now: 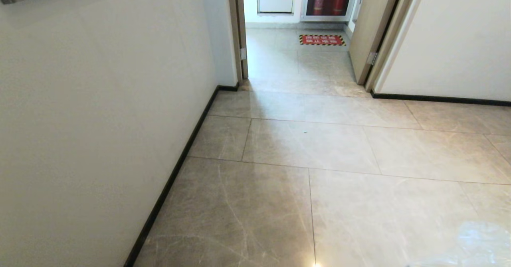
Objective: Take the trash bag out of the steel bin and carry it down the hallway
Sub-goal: Put the trash bag at the door
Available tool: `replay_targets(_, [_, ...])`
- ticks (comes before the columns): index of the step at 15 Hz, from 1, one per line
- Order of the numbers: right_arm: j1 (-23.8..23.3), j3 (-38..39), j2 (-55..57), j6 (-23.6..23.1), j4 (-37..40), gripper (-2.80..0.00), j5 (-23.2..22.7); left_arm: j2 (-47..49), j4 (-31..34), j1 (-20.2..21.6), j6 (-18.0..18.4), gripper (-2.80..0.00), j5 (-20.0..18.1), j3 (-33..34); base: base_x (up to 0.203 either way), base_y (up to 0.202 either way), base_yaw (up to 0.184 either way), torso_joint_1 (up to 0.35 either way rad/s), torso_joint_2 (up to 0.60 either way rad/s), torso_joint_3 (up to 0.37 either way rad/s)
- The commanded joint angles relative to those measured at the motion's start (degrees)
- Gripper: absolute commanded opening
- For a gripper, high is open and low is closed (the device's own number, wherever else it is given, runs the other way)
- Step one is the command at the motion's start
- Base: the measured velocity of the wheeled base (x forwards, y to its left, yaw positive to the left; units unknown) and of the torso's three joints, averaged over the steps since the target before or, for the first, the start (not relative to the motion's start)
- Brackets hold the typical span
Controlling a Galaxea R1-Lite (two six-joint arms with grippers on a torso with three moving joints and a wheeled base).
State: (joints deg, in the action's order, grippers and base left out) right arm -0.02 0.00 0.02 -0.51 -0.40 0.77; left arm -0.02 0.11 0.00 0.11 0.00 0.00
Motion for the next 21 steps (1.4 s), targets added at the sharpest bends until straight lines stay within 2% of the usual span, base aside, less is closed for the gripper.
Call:
replay_targets(1, [0.02, 0.09, 0.06, -0.02, -0.04, -2.80, 0.02, 0.02, -0.02, 0.00, -0.02, -2.80, 0.00, 0.00, 0.194, 0.000, -0.001, -0.001, -0.01, 0.006])
replay_targets(21, [0.02, 0.09, 0.06, -0.02, -0.04, -2.80, 0.02, 0.02, -0.02, 0.00, -0.02, -2.80, 0.00, 0.00, 0.189, 0.000, 0.001, 0.003, 0.00, 0.002])
